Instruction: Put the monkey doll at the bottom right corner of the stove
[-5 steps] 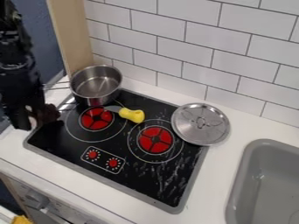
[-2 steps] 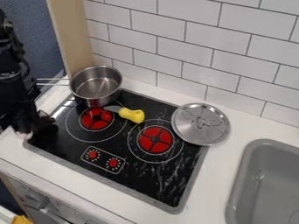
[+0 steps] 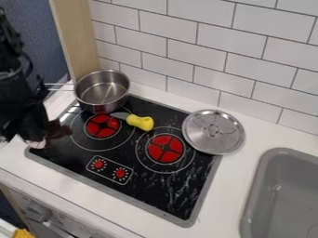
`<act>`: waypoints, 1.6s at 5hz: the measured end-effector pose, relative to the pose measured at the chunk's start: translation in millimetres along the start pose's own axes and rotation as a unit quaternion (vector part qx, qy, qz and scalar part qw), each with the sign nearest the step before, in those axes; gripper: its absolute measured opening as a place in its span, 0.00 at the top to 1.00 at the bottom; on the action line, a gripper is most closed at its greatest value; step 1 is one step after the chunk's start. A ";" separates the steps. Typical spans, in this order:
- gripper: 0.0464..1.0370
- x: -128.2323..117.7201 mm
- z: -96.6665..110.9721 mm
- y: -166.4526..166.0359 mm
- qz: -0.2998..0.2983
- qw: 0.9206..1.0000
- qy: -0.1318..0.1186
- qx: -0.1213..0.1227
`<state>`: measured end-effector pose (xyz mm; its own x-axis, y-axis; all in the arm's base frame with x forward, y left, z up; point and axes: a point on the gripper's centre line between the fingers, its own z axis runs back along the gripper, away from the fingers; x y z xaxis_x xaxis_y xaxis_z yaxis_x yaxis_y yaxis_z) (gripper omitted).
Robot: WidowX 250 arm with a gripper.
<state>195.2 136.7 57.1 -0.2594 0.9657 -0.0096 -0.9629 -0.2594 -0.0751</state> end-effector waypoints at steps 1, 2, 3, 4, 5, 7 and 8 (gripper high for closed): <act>0.83 -40.3 12.5 9.2 0.022 0.999 0.016 0.018; 0.83 -80.2 11.6 16.4 0.025 0.999 0.012 0.032; 0.83 -123.9 -1.6 21.1 0.000 0.999 0.002 0.043; 0.83 -168.4 -21.2 31.9 -0.046 0.998 -0.011 0.052; 0.83 -192.4 -34.4 31.6 -0.082 0.995 -0.011 0.049; 0.78 -194.3 -54.3 34.4 -0.089 0.995 -0.019 0.037; 0.49 -190.9 -58.1 33.3 -0.093 0.995 -0.024 0.025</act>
<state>217.1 -55.6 -1.5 -0.0781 0.9958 0.0483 -0.9968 -0.0772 -0.0221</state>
